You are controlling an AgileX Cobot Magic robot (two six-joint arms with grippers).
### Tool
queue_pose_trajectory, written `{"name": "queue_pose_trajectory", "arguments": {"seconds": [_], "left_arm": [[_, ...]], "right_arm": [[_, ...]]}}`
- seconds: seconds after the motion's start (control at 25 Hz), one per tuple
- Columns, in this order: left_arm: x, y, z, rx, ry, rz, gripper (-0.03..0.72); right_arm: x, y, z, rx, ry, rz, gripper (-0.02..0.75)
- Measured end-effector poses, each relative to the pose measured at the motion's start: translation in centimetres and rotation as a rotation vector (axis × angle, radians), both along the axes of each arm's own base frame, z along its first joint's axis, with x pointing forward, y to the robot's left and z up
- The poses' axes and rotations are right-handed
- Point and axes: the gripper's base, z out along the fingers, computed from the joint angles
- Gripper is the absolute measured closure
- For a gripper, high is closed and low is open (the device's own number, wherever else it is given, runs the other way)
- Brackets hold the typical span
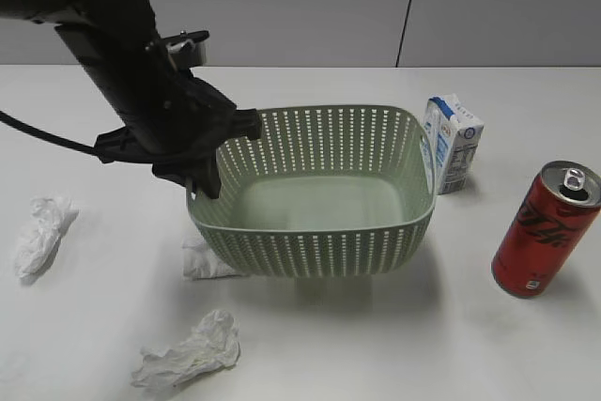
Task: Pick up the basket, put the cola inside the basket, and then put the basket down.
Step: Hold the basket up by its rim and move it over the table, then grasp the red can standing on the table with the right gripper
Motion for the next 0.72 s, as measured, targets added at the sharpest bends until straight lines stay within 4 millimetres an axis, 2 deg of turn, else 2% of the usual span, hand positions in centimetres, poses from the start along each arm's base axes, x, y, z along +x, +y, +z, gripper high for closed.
{"name": "queue_pose_trajectory", "arguments": {"seconds": [0.12,0.28,0.52,0.72], "left_arm": [[-0.6,0.2,-0.6,0.006,0.010,0.001,0.690],[-0.7,0.3,-1.0,0.009,0.001,0.005,0.690],[-0.6,0.3,-1.0,0.011,-0.012,0.004,0.690],[-0.5,0.3,-1.0,0.013,-0.015,0.002,0.690]], "right_arm": [[3.1,0.2,-0.5,0.006,0.084,0.008,0.089],[6.3,0.7,-2.3,0.003,0.186,0.028,0.089],[9.0,3.5,-5.7,-0.097,0.271,0.076,0.089],[10.6,4.0,-7.2,-0.104,0.274,0.033,0.089]]}}
